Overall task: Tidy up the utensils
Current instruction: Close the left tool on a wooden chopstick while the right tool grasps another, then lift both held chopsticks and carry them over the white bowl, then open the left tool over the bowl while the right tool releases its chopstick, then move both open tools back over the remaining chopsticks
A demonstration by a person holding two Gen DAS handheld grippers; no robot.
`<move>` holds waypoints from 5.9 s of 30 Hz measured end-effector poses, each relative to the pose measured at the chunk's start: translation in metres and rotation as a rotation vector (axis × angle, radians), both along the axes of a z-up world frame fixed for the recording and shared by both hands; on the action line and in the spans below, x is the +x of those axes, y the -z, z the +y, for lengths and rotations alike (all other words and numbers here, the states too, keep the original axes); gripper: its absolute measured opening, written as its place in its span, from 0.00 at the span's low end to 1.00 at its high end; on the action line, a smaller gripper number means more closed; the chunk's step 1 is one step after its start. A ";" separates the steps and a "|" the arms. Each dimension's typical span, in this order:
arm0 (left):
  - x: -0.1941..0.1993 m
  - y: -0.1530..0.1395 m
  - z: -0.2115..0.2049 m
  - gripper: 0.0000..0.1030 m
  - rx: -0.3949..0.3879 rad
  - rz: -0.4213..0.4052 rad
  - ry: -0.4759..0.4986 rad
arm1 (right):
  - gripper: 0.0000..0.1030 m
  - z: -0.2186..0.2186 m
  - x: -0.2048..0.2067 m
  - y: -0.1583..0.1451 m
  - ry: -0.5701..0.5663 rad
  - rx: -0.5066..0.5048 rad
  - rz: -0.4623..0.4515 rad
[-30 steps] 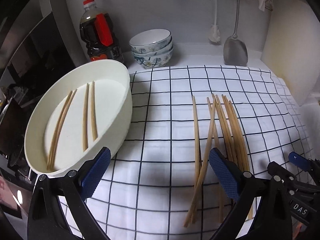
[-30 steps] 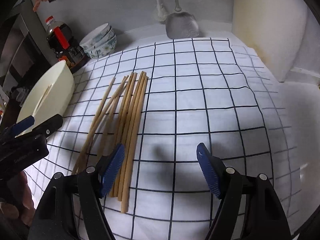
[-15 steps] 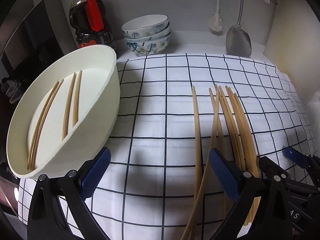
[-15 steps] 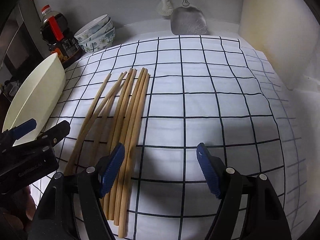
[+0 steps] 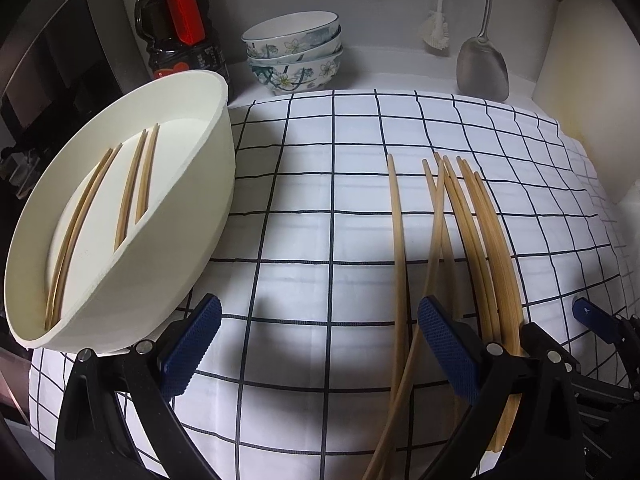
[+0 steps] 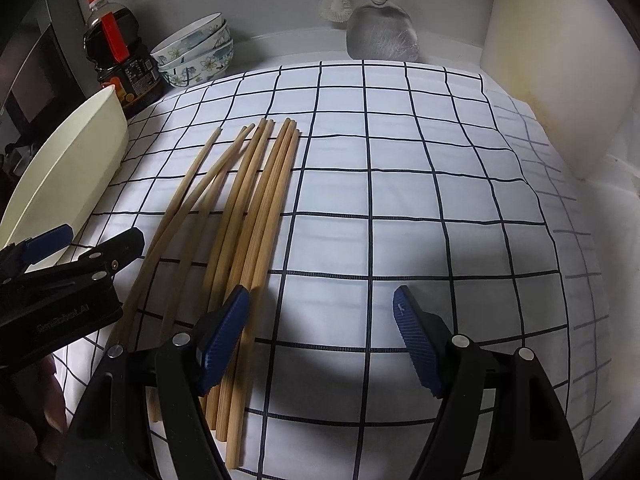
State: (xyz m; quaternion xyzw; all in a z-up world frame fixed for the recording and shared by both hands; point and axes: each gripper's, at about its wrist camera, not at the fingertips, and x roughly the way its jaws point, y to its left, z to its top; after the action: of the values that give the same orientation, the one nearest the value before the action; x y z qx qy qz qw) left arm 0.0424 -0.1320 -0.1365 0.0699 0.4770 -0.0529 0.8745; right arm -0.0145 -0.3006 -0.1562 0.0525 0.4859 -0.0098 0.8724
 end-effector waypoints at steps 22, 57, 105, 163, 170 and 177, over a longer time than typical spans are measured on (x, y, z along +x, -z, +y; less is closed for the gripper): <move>0.004 0.019 -0.011 0.94 0.072 0.030 0.002 | 0.69 0.004 -0.004 0.001 -0.029 -0.017 0.002; -0.006 0.012 -0.033 0.07 0.009 0.074 0.095 | 0.06 0.011 0.015 0.000 -0.123 -0.083 -0.043; 0.051 -0.096 0.255 0.07 -0.144 -0.021 -0.159 | 0.06 0.268 0.102 -0.107 -0.349 0.157 -0.100; 0.036 -0.111 0.283 0.87 -0.139 -0.007 -0.316 | 0.49 0.247 0.090 -0.110 -0.310 0.138 -0.050; 0.022 -0.118 0.281 0.88 -0.131 -0.027 -0.281 | 0.51 0.240 0.066 -0.119 -0.267 0.131 -0.078; 0.006 -0.126 0.259 0.89 -0.119 -0.048 -0.212 | 0.54 0.225 0.043 -0.125 -0.228 0.108 -0.093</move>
State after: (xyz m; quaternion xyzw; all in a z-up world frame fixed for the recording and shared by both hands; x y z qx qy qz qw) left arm 0.0487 0.1274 -0.0107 -0.0315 0.4568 0.0132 0.8889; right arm 0.0285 -0.0751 -0.0307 0.0444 0.4476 0.1179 0.8853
